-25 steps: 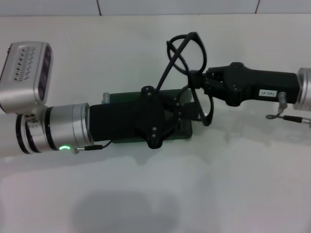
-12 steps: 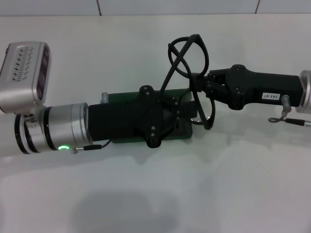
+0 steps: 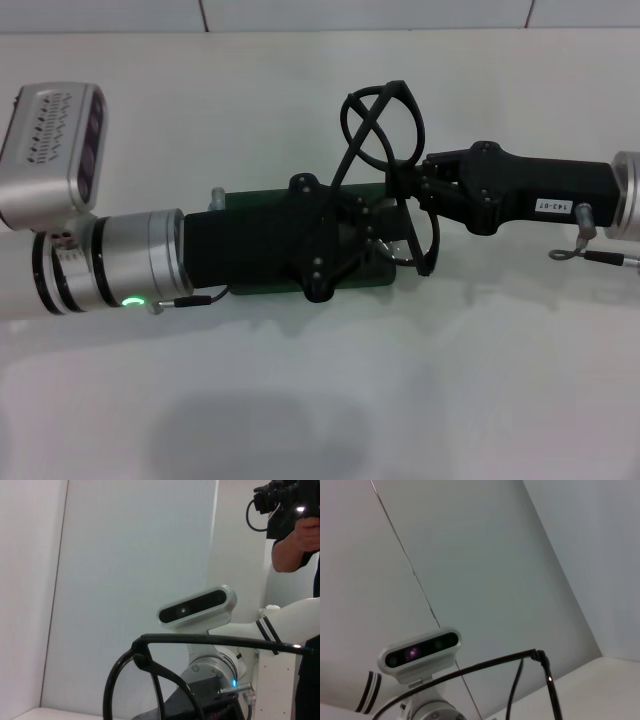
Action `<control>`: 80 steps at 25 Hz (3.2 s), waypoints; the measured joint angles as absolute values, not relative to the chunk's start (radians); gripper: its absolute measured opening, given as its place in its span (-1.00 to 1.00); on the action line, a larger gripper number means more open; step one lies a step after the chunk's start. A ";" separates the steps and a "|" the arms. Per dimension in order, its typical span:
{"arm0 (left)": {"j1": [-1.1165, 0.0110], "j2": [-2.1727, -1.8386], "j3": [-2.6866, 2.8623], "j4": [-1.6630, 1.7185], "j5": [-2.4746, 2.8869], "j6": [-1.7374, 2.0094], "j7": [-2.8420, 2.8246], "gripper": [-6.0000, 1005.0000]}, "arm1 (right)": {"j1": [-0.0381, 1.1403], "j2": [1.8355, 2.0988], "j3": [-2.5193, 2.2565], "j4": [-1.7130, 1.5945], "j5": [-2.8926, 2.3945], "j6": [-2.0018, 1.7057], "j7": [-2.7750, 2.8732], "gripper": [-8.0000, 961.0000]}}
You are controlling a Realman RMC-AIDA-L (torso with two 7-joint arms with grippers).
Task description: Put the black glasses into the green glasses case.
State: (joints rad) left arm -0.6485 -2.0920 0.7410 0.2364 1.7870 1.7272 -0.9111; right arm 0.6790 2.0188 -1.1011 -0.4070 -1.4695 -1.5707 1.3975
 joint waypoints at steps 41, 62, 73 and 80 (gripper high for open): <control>-0.596 -2.086 0.749 0.281 1.801 1.776 -0.942 -0.94 | 0.600 1.981 -1.075 -0.442 -1.547 -1.352 1.288 -0.65; -0.617 -2.091 0.749 0.271 1.809 1.769 -0.942 -0.93 | 0.626 2.014 -1.092 -0.456 -1.549 -1.456 1.267 -0.64; -0.629 -2.097 0.750 0.234 1.803 1.763 -0.934 -0.93 | 0.651 2.024 -1.101 -0.442 -1.487 -1.475 1.272 -0.63; -0.635 -2.097 0.750 0.231 1.802 1.742 -0.934 -0.93 | 0.662 2.026 -1.103 -0.441 -1.449 -1.514 1.273 -0.63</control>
